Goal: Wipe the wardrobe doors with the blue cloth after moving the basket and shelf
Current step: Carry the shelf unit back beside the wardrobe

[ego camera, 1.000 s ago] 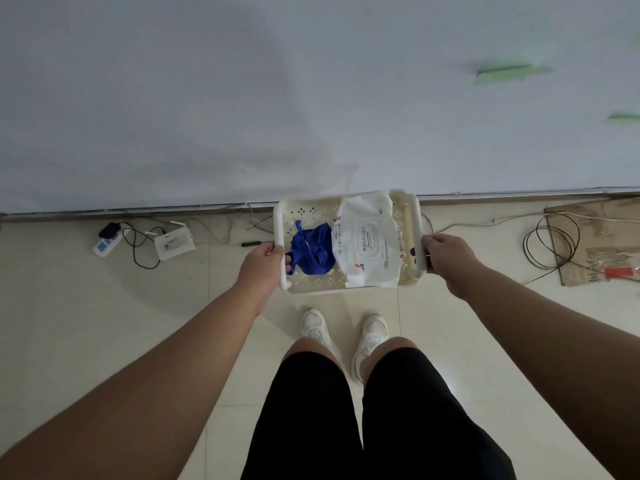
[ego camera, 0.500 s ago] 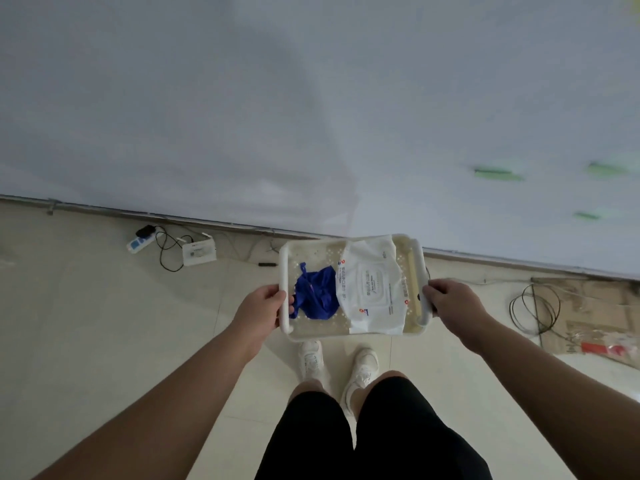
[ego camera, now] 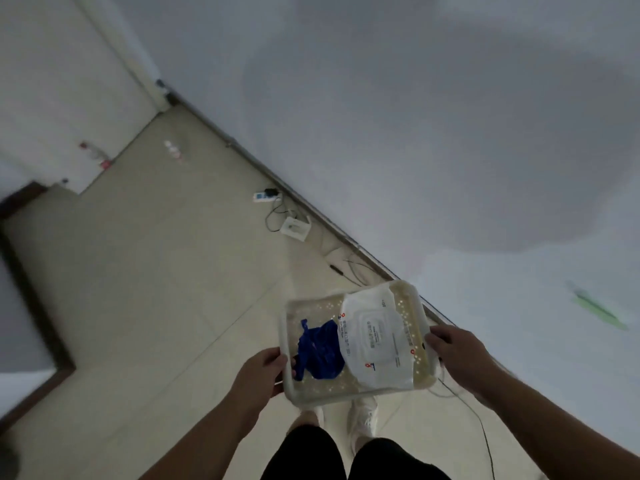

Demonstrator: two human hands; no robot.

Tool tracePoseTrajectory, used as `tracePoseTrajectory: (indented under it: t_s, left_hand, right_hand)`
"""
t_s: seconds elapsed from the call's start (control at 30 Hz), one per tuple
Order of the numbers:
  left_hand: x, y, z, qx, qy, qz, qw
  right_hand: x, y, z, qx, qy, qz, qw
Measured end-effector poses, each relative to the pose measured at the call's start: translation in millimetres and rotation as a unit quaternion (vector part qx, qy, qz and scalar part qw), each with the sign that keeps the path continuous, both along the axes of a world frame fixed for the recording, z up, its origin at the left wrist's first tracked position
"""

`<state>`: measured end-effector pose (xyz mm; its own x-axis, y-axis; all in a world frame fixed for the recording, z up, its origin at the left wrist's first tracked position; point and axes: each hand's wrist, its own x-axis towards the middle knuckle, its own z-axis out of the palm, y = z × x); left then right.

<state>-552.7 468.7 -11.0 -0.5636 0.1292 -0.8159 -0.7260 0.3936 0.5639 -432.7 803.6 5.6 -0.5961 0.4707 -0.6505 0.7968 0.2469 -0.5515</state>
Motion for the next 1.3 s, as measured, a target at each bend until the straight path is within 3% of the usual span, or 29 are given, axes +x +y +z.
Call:
tracePoseTrajectory:
  t_s: [0.27,0.5,0.93,1.13,1.3]
  left_hand:
    - [103,-108,20,0.008,-0.012,0.266,0.964]
    - [226,-205,9,0.02,-0.018,0.462,0.886]
    - [438,-307,15,0.008,0.004,0.646,0.764]
    - [484,-329,16,-0.026,-0.003,0.734,0.679]
    - [503,-359,22,-0.038,-0.022,0.807,0.589]
  right_hand:
    - [-55,-92,10,0.004,0.023,0.237,0.971]
    - [-70,-231,18,0.007,0.026,0.442,0.897]
    - [-4,-459,5,-0.023,-0.006,0.642,0.766]
    - [10,-553,-3,-0.064,-0.036,0.712,0.698]
    - [21,-646,-5,-0.091,-0.058,0.777,0.62]
